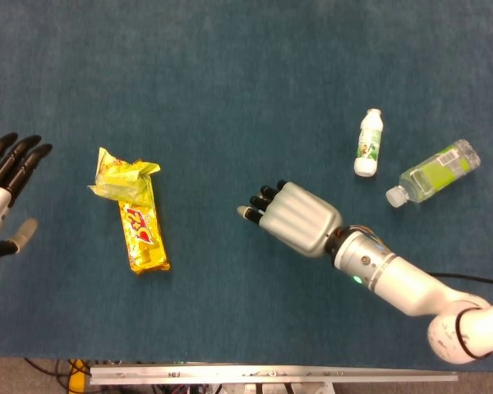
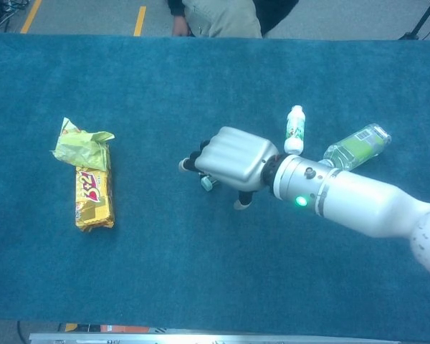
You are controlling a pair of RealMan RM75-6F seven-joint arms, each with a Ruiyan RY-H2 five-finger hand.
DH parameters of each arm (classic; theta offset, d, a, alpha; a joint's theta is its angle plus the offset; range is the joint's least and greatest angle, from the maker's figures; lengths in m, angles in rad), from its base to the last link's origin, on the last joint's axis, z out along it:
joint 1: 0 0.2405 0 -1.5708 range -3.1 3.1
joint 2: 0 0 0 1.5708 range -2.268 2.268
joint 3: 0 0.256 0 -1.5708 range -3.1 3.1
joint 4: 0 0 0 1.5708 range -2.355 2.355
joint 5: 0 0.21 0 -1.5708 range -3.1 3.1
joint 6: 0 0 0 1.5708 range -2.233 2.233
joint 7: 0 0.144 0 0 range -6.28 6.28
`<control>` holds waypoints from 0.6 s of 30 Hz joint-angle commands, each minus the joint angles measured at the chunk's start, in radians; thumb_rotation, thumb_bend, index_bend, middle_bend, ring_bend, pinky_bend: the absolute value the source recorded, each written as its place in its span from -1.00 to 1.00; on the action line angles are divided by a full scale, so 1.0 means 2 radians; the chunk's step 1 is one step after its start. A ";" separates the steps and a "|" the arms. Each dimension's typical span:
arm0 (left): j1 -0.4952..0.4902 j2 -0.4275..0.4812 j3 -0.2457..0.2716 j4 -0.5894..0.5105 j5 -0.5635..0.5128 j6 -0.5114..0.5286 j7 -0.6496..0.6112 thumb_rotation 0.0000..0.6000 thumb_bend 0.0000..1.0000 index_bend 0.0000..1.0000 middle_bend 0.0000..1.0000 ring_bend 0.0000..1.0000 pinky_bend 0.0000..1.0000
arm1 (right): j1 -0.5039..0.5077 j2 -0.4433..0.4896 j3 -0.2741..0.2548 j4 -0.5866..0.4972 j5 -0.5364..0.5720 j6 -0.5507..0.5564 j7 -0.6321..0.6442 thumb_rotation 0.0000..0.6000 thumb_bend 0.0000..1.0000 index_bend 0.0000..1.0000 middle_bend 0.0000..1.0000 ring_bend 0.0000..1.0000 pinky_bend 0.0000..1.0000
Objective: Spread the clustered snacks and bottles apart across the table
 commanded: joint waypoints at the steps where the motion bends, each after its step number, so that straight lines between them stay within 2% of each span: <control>1: 0.002 -0.001 -0.001 0.002 0.000 -0.001 -0.002 1.00 -0.35 -0.95 -0.84 -0.92 -0.61 | 0.007 -0.010 -0.006 0.010 0.007 0.004 0.000 1.00 -1.00 -0.62 -0.40 -0.47 -0.13; 18: 0.013 -0.004 -0.010 0.016 0.003 -0.007 -0.018 1.00 -0.35 -0.95 -0.84 -0.92 -0.61 | 0.028 -0.032 -0.026 0.044 0.035 0.031 -0.011 1.00 -1.00 -0.62 -0.40 -0.47 -0.13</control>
